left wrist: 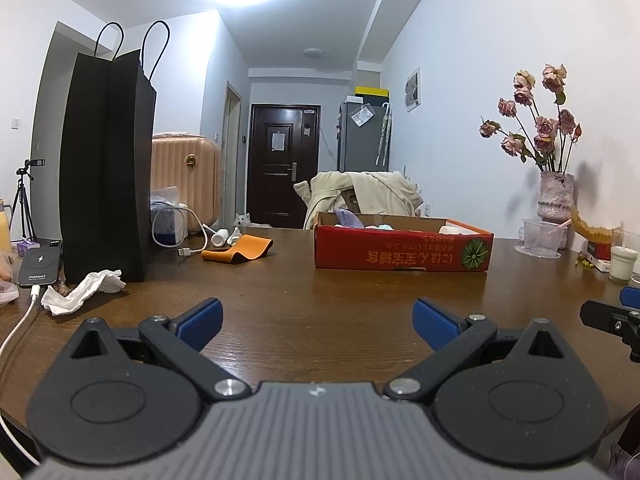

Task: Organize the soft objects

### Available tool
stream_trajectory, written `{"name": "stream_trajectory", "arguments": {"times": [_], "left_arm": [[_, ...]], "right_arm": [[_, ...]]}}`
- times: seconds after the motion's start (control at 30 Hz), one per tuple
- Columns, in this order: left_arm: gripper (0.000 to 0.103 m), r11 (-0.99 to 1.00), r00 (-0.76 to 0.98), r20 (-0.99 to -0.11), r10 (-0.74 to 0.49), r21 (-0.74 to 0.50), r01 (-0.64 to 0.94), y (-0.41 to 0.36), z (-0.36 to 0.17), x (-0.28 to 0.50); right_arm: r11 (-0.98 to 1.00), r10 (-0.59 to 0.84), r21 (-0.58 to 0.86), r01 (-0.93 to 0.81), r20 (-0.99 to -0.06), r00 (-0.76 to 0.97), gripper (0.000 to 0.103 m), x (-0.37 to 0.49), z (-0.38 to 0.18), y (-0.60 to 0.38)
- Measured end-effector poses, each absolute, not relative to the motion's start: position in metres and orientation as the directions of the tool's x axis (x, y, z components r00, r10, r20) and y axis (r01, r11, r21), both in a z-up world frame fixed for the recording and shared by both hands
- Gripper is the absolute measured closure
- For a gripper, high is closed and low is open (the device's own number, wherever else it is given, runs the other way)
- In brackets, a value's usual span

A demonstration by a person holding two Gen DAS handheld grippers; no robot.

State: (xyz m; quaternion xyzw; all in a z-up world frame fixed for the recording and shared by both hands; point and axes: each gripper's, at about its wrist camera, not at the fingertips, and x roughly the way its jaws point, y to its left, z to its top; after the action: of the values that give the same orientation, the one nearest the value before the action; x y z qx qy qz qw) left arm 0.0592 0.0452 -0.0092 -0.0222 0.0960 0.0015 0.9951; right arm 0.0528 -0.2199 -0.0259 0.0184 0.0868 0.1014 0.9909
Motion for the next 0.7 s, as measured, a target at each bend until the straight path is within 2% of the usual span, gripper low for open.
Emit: {"name": "stream_trajectory", "arguments": {"times": [0.7], "left_arm": [[0.000, 0.999, 0.980, -0.200, 0.000, -0.043, -0.009, 0.0455, -0.0100, 0.0595]], "right_arm": [[0.979, 0.205, 0.050, -0.199, -0.173, 0.963, 0.009, 0.0545, -0.0264, -0.2182]]}}
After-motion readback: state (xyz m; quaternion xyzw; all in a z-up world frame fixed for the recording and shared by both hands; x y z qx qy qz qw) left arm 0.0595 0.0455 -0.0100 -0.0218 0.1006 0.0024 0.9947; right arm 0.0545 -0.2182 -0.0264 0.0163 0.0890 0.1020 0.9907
